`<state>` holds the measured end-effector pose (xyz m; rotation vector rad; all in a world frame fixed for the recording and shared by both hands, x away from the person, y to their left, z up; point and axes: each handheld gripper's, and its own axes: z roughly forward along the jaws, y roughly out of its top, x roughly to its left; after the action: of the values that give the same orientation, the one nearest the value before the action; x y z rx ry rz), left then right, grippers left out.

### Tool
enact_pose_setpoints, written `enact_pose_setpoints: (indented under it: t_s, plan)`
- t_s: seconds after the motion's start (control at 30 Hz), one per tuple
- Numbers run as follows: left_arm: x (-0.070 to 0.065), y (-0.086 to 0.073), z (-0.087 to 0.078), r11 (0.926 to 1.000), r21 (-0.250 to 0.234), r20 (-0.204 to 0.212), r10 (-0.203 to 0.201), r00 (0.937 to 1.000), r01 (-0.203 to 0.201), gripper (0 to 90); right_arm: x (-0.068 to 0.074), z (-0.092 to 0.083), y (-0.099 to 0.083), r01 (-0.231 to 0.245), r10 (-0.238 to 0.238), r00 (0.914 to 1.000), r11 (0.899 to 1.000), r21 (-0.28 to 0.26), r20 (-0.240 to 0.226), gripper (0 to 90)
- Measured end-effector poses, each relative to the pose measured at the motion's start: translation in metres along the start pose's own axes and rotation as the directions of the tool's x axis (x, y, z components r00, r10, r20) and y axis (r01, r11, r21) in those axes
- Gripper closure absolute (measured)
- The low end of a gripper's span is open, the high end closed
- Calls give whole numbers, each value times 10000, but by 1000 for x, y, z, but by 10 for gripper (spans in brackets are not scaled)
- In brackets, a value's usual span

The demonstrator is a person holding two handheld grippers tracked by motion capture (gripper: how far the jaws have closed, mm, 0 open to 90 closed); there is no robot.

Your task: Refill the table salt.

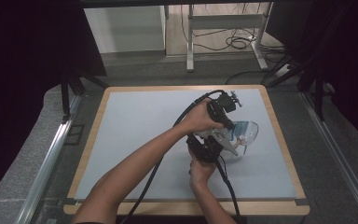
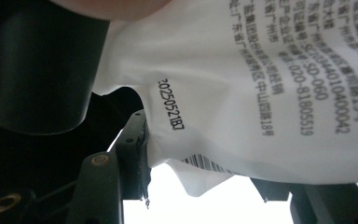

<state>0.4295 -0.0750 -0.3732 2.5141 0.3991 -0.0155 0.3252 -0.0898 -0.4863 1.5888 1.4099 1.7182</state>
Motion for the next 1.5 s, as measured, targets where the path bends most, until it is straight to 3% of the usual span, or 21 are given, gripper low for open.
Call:
enact_pose_setpoints:
  t_s: [0.4,1.1,1.5]
  plan:
    - [-1,1,1,10000,-9,-8,24,10000,-24,900,-1,-1,0,1,-1,10000,10000,-20,9,473]
    - [0,0,2,10000,25,-31,21,10000,-21,900,0,0,3,-443,442,9990,9988,-201,-33,476]
    - [0,-2,2,10000,18,-41,-24,10000,24,900,0,0,1,-243,243,9997,9996,-132,7,475]
